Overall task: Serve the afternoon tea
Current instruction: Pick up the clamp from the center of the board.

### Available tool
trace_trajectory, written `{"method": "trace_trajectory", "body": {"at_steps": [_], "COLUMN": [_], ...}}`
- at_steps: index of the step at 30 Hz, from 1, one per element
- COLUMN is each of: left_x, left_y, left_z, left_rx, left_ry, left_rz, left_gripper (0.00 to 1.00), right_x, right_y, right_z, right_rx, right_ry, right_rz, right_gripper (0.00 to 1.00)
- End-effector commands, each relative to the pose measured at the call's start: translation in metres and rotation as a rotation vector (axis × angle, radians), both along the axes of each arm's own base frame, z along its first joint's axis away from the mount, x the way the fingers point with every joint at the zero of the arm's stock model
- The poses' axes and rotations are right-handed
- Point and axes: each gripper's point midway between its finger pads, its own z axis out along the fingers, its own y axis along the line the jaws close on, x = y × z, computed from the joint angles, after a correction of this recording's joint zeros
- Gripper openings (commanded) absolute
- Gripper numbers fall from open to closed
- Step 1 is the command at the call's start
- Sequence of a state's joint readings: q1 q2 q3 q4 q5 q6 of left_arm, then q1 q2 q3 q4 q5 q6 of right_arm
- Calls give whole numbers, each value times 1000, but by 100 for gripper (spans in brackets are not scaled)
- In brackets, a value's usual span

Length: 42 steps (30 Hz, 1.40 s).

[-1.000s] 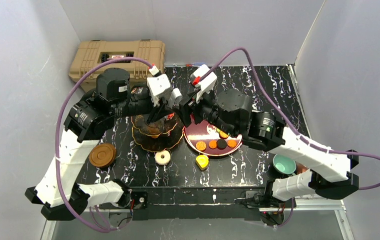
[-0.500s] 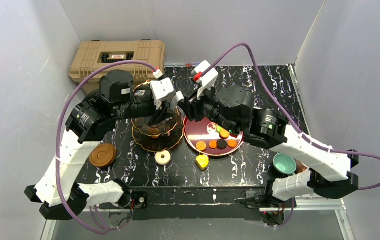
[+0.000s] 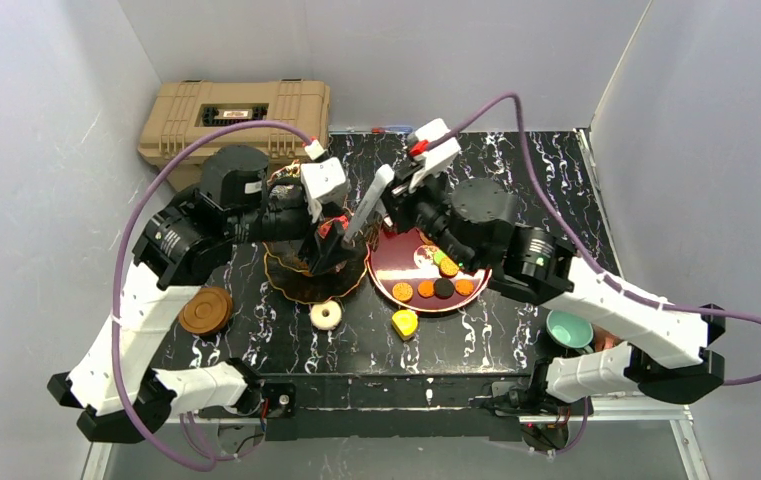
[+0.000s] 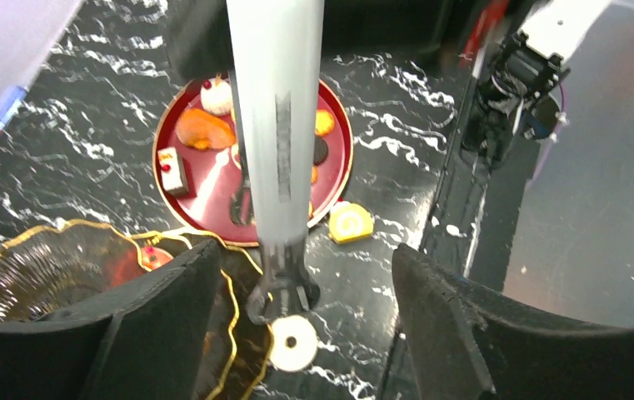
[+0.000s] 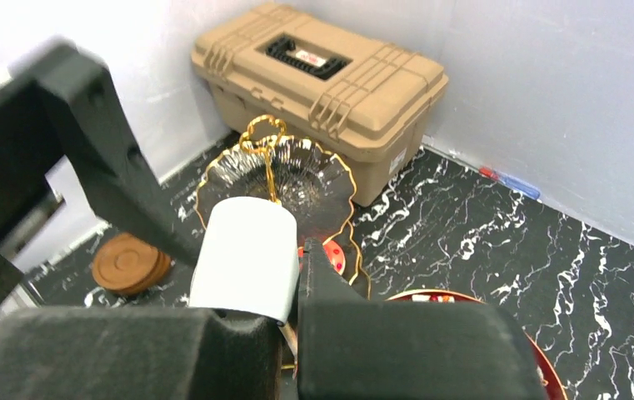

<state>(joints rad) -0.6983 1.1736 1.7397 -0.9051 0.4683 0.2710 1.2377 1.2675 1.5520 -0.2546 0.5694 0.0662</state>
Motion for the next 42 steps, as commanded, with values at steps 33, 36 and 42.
{"method": "trace_trajectory", "body": {"at_steps": [33,36,42], "left_x": [8,-2,-3], "left_y": [11,6,7], "left_z": [6,10,11], "left_rx": [-83,-105,-100], "left_ry": [-153,-132,-149], "left_rz": [85,37,25], "left_gripper": [0,0,0], "right_x": [-48,-57,-60], "right_y": [-3,0,21], "right_z": [20,16,27], "right_rx": [256,273,305], "right_ry": [207,240,280], "right_rz": [304,407,584], "right_gripper": [98,98,98]}}
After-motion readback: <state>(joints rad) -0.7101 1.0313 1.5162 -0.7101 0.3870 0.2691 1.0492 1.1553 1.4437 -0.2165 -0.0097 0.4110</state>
